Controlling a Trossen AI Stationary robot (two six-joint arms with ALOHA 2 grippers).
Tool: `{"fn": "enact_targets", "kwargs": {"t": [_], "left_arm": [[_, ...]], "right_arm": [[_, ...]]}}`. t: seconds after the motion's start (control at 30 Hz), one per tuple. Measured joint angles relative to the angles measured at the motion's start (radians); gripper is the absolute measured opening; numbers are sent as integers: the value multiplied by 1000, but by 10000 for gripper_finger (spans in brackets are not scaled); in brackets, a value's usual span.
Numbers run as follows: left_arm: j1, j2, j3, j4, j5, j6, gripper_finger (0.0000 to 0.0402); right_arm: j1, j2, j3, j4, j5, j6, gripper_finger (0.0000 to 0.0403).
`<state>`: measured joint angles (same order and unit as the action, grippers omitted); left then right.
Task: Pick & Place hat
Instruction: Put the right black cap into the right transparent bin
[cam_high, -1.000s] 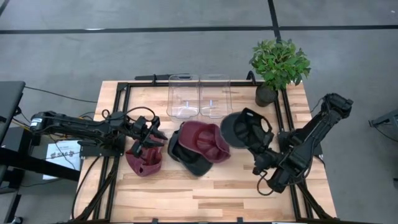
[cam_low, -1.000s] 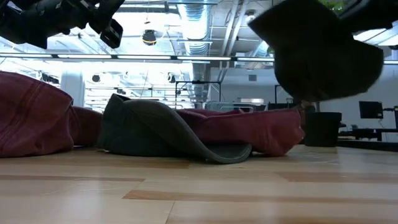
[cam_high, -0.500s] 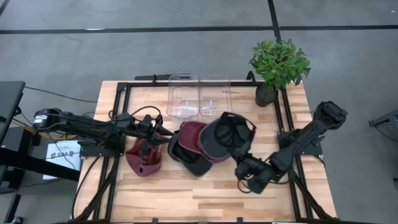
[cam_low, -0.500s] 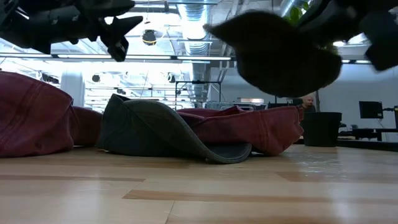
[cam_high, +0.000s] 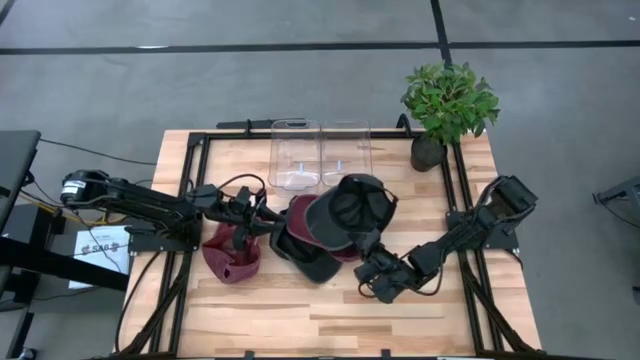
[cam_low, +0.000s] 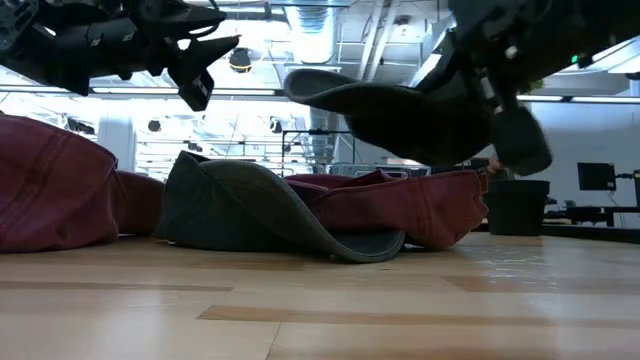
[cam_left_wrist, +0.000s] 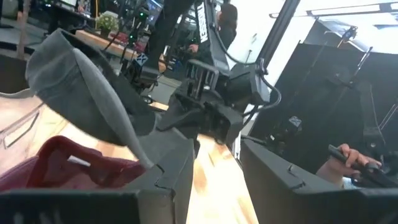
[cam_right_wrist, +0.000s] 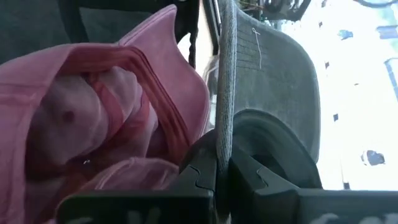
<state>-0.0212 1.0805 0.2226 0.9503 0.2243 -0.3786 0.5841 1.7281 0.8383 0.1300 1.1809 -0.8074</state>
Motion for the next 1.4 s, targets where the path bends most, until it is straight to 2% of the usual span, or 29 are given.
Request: {"fn": "enact_targets", "kwargs": {"t": [0.17,0.4,0.53,0.7,0.83,0.93,1.17,1.4], "left_arm": [[1,0,0,101,-46,4,131],[20,8,0,141,-293,-71,131],[29,41,0,137,-355,-173,131],[3,101,0,143,-355,-264,131],[-13,151,14,142,-355,-327,131],[-20,194,41,143,-354,-337,131],[-24,309,113,143,-354,-340,131],[-29,375,154,144,-289,-367,131]], "right_arm": [[-10,50,0,159,-4,-101,3],[-11,62,10,247,-26,-113,2],[-5,62,21,255,-27,-110,2],[-5,62,21,252,-33,-118,2],[-18,62,21,244,-96,-120,3],[-26,62,21,245,-133,-135,2],[-50,62,21,248,-135,-135,3],[-55,62,21,241,-136,-135,4]]}}
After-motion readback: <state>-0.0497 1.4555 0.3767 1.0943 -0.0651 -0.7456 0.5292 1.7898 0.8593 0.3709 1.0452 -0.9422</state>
